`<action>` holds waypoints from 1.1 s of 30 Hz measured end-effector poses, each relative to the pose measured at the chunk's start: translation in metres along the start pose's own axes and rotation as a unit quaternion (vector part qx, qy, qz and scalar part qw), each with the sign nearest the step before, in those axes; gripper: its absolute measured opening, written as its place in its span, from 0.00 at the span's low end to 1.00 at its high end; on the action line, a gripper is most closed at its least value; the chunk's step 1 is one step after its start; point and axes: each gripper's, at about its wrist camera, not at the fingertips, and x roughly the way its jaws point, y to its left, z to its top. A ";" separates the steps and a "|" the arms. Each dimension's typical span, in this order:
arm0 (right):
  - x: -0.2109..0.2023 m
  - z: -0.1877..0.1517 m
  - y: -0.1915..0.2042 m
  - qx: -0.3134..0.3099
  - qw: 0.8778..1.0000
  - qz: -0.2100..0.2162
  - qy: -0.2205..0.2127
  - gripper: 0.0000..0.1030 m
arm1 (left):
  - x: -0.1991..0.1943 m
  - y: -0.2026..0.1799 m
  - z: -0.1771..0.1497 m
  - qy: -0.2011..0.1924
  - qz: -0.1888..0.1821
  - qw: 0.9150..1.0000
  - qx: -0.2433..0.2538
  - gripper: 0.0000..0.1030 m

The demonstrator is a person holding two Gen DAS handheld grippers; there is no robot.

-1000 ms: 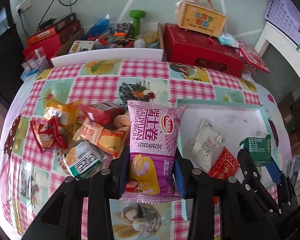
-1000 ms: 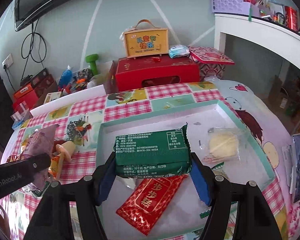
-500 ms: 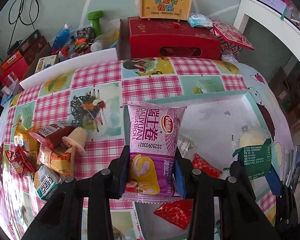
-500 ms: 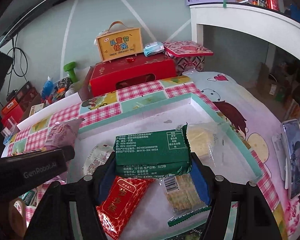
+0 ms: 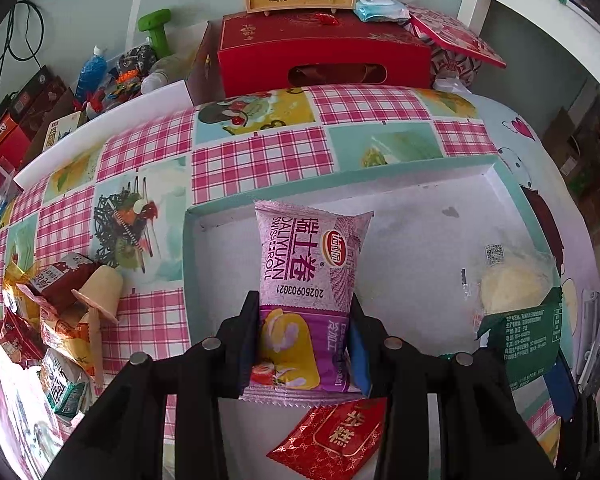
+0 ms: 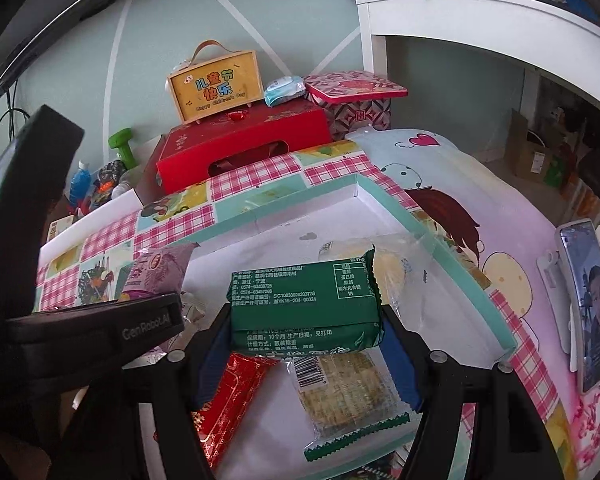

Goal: Organize snacks
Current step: 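Carry the purple bag with the left tool while the right tool carries the green packet over the tray, then open the left tool to drop the purple bag while the right tool releases the green packet in the tray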

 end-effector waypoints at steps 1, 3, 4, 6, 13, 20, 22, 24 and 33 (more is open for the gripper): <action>0.001 0.000 -0.001 0.001 1.000 0.000 0.002 0.70 | 0.002 -0.001 0.001 0.002 -0.001 1.000 0.000 0.40; 0.002 -0.001 -0.002 0.003 1.000 0.001 0.003 0.70 | 0.005 -0.003 0.002 0.005 0.001 1.000 0.001 0.40; 0.002 -0.001 -0.003 0.003 1.000 0.001 0.004 0.70 | 0.006 -0.004 0.002 0.004 0.002 1.000 0.002 0.40; 0.003 -0.001 -0.003 0.003 1.000 0.001 0.005 0.70 | 0.005 -0.005 0.004 0.002 0.001 1.000 0.004 0.41; 0.006 -0.001 -0.005 0.006 1.000 -0.001 0.013 0.71 | 0.002 -0.003 0.004 0.001 0.003 1.000 -0.001 0.61; 0.009 -0.002 -0.006 0.001 1.000 0.003 0.025 0.73 | -0.002 0.005 0.003 0.000 -0.011 1.000 -0.016 0.71; 0.009 -0.001 -0.005 -0.004 1.000 0.003 0.025 0.76 | -0.004 0.006 0.003 0.001 -0.018 1.000 -0.023 0.77; 0.007 -0.002 -0.005 -0.008 1.000 0.003 0.022 0.78 | -0.006 0.008 0.003 0.000 -0.020 0.999 -0.027 0.77; 0.007 -0.001 -0.007 -0.021 0.999 -0.012 0.026 0.87 | -0.007 0.012 0.001 -0.008 -0.023 0.999 -0.032 0.88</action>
